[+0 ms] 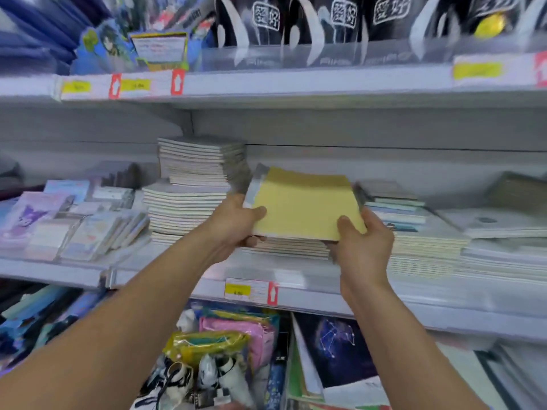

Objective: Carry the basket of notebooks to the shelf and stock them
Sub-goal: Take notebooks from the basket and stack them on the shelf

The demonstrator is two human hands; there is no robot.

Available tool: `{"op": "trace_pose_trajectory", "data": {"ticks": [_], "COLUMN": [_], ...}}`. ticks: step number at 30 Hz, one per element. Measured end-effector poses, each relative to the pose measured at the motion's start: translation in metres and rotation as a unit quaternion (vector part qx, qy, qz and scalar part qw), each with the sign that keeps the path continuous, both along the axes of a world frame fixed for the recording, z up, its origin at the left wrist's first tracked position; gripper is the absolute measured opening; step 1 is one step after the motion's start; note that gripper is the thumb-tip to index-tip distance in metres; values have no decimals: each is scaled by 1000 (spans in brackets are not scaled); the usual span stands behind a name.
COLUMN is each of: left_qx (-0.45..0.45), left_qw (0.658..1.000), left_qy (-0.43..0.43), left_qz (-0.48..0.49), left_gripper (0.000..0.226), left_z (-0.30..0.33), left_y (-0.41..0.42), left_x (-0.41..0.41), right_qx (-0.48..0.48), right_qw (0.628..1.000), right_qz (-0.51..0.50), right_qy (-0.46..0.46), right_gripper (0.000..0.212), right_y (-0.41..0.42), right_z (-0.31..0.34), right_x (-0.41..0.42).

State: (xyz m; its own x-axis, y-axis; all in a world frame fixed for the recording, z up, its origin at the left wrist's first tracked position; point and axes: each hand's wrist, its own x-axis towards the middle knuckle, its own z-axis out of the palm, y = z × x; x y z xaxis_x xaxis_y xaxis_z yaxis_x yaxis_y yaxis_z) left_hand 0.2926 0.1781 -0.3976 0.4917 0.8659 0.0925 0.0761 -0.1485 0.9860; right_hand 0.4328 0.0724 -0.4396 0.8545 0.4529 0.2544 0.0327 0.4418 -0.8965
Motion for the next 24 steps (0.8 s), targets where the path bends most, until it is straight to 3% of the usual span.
{"op": "trace_pose_trajectory", "data": {"ticks": [2,4,6,8,9,13,16,20,24], "left_qx": [-20,-15,28,105,141,252,343,356,352], "left_qw": [999,997,993,980,969,929,896,904,913], "left_qy": [35,69,91,148,190,266,265,233,187], "left_qz": [5,35,66,81,71,43,93,49,93], "left_gripper": [12,7,36,88,98,59,59,42,19], "left_z": [-5,-9,-15,-18,-19,-20,-24,-32,-40], "left_y": [21,41,52,54,53,59,68,69,76], "left_x": [10,14,18,21,22,25,26,21,21], "right_qx": [-21,-43,-84,-110,-125,-178,-207,-272,-289], "right_qw": [997,991,987,983,981,970,958,930,926], "right_qz": [67,127,131,130,127,81,59,92,48], "right_qy": [22,11,-35,-66,-79,-147,-192,-229,-237], "right_gripper": [10,15,27,32,34,32,24,29,25], "right_y": [9,13,16,19,20,27,34,38,50], "right_z": [-1,-2,-4,-9,-12,-20,-19,-16,-21], "right_x": [10,17,26,33,36,43,47,53,57]}}
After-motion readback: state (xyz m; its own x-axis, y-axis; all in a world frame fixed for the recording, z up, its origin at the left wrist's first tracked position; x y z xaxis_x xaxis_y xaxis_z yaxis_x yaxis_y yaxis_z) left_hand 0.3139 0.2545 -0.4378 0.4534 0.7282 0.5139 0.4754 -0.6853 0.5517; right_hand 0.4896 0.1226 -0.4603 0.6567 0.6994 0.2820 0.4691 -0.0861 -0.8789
